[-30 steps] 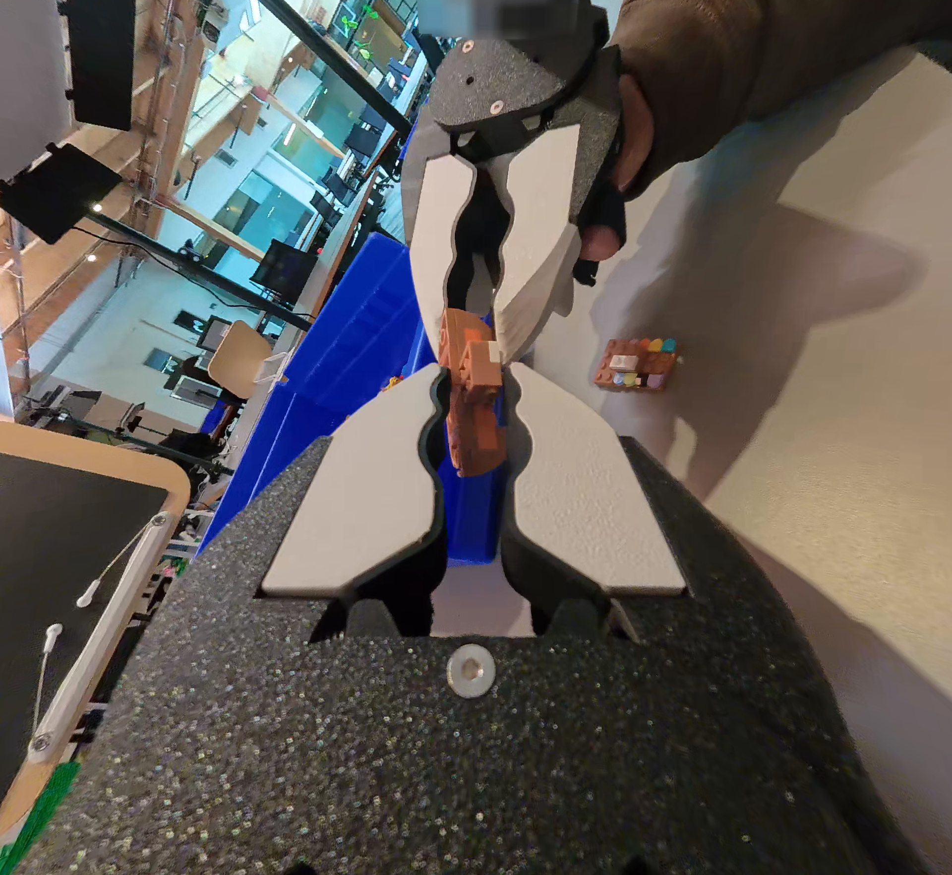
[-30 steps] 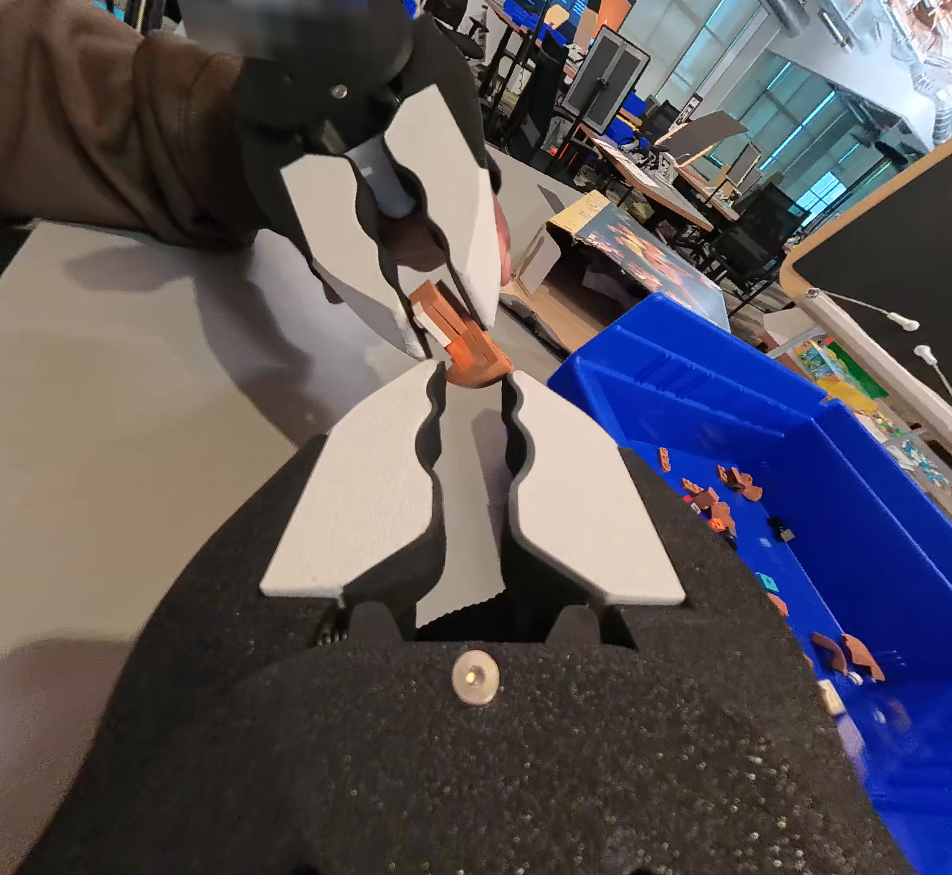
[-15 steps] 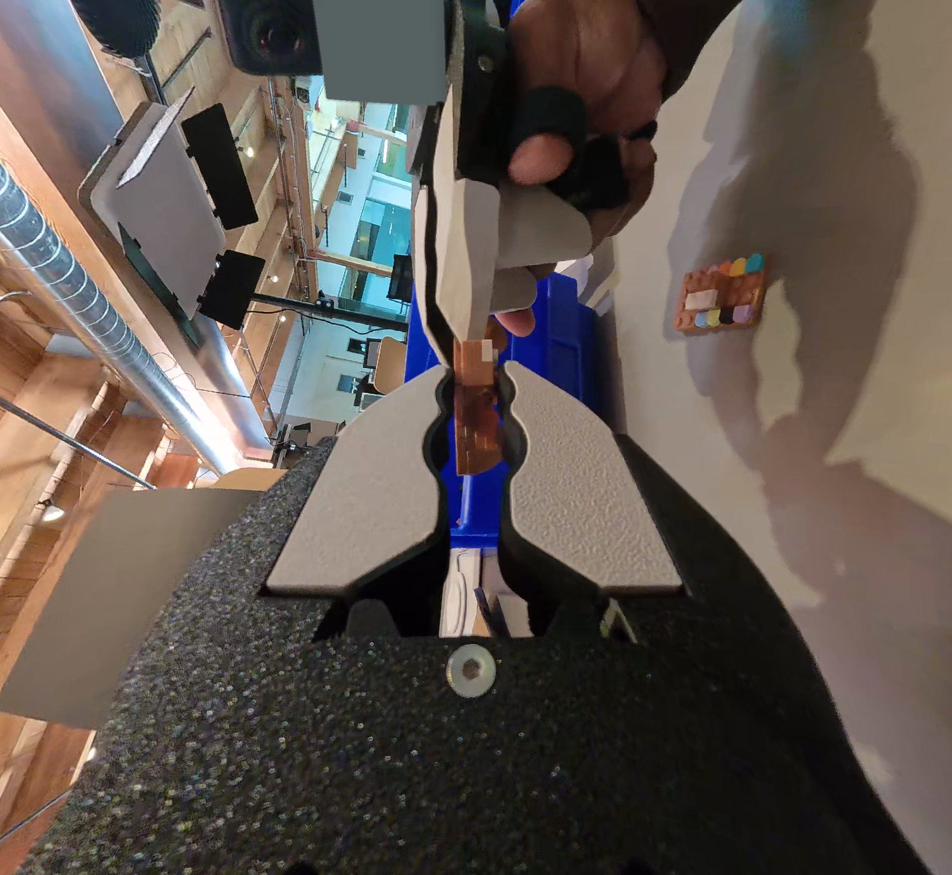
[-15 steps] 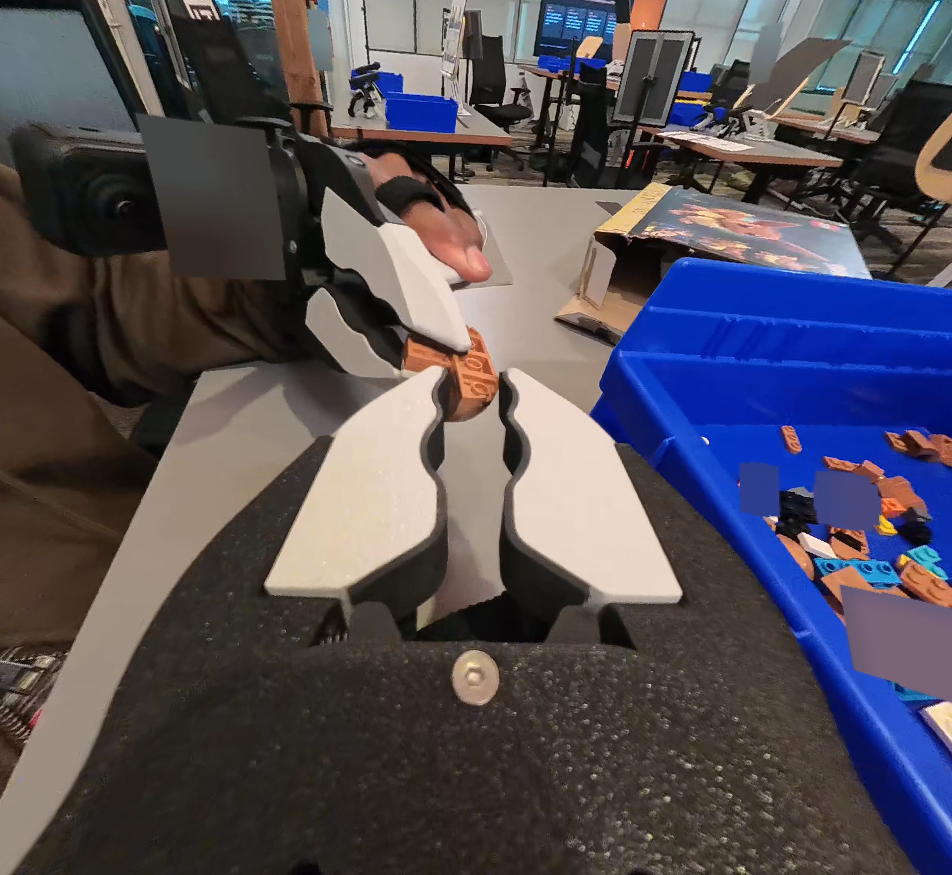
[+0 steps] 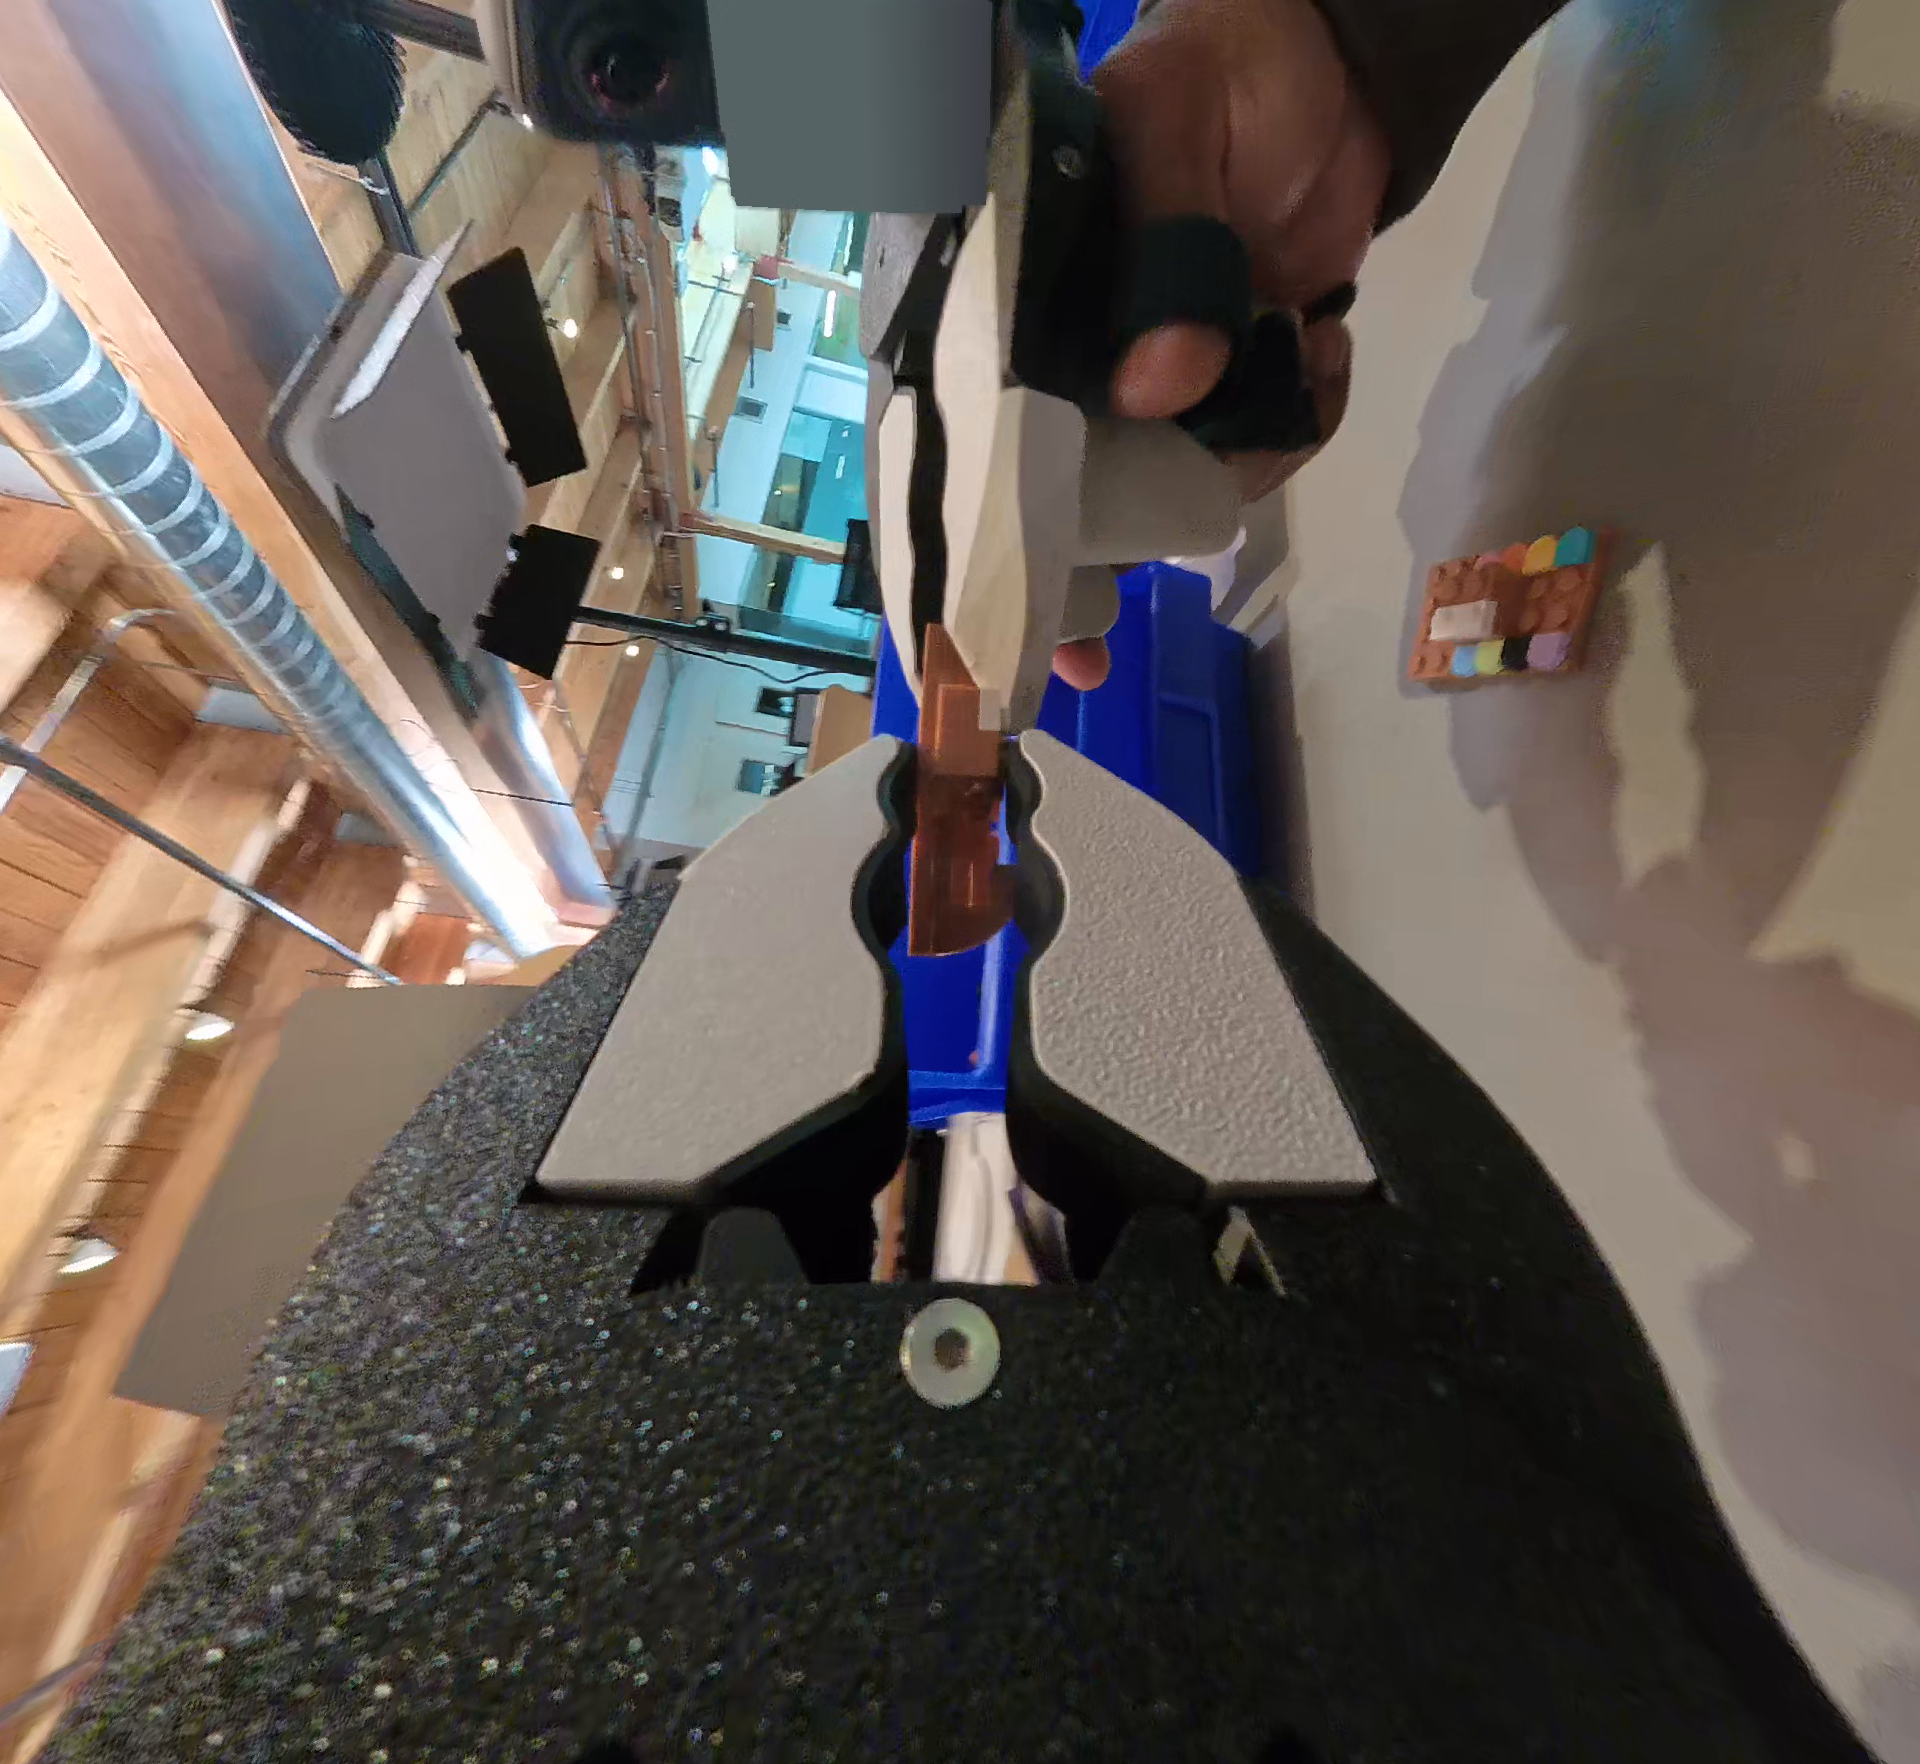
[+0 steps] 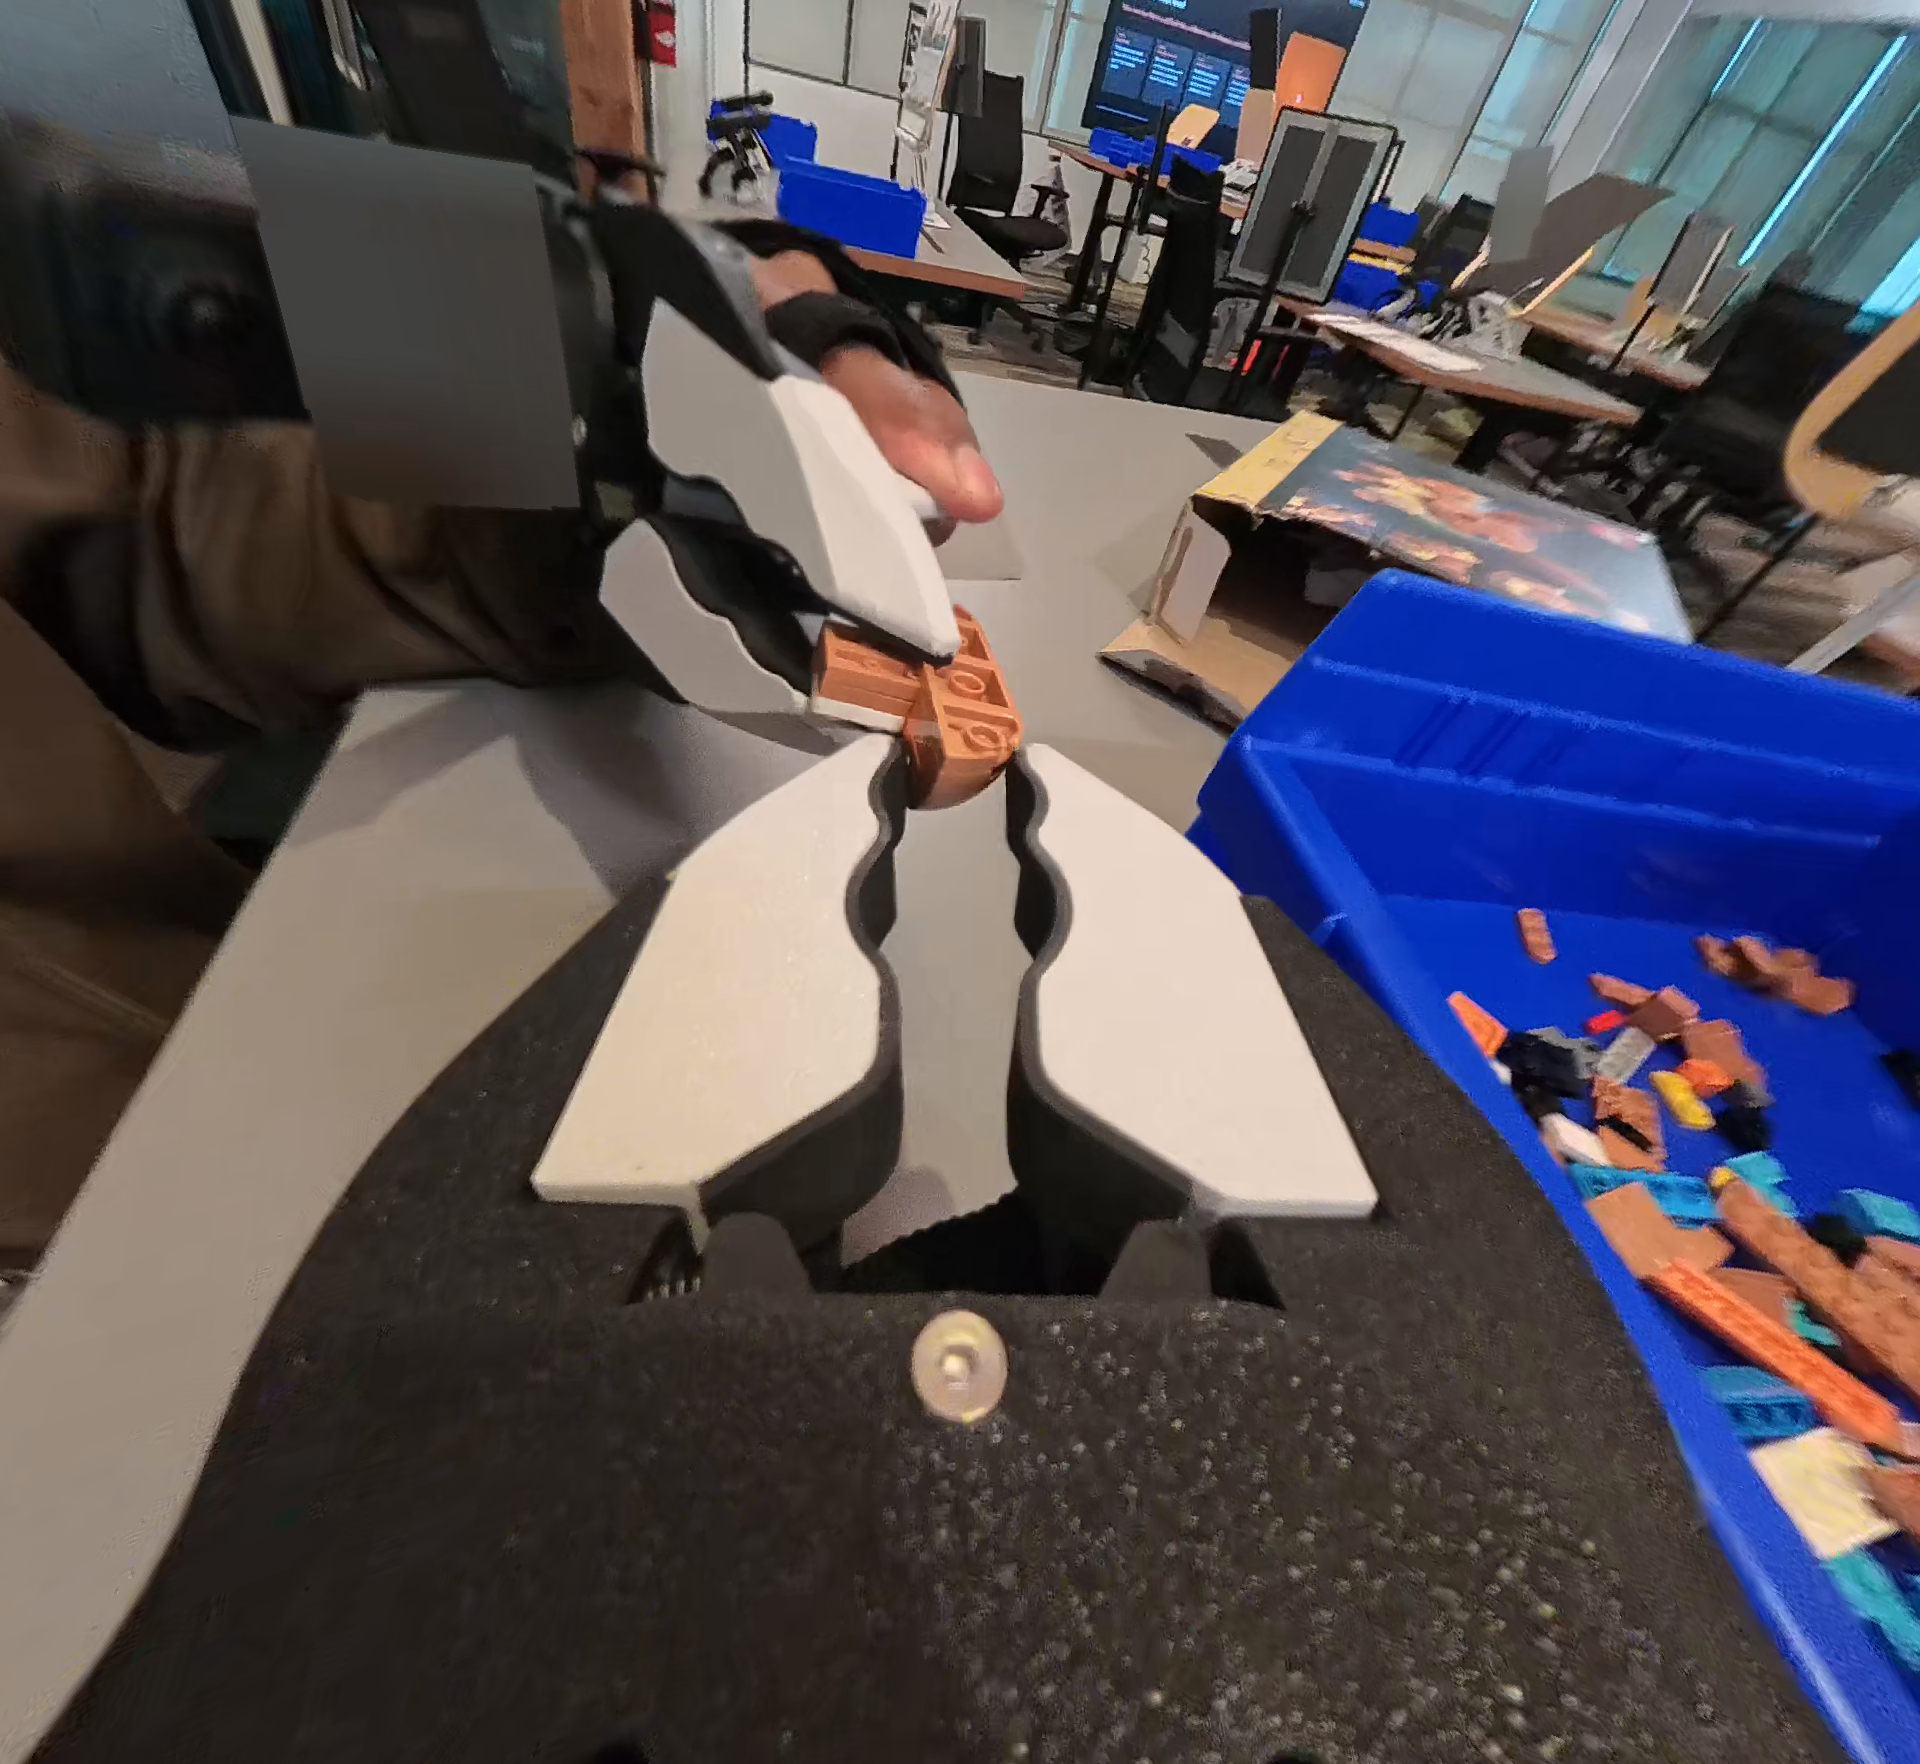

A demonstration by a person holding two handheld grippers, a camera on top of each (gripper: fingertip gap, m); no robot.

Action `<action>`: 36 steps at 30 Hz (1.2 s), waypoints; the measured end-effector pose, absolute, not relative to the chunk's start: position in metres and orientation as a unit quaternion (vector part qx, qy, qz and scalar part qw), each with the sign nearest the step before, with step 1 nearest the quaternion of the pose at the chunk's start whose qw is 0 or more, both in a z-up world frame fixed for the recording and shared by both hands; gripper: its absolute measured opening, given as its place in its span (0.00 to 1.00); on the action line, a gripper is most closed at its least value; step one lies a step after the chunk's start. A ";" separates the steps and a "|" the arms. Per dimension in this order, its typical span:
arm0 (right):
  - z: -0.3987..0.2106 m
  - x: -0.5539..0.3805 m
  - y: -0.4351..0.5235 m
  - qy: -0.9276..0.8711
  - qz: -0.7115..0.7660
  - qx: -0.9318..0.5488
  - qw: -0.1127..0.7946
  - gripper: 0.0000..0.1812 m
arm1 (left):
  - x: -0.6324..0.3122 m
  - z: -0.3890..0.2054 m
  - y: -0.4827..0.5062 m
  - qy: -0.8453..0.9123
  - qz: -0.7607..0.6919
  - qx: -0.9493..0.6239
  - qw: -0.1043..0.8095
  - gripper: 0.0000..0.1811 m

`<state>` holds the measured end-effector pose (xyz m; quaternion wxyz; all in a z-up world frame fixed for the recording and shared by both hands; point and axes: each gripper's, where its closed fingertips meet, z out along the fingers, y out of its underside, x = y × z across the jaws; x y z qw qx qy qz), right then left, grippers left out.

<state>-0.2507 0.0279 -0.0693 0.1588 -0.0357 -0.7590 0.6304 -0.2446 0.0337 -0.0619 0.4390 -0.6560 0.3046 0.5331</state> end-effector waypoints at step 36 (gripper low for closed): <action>-0.110 -0.245 0.031 -0.821 0.443 0.124 0.337 0.09 | -0.237 -0.088 0.026 0.130 0.101 -0.806 0.569 0.07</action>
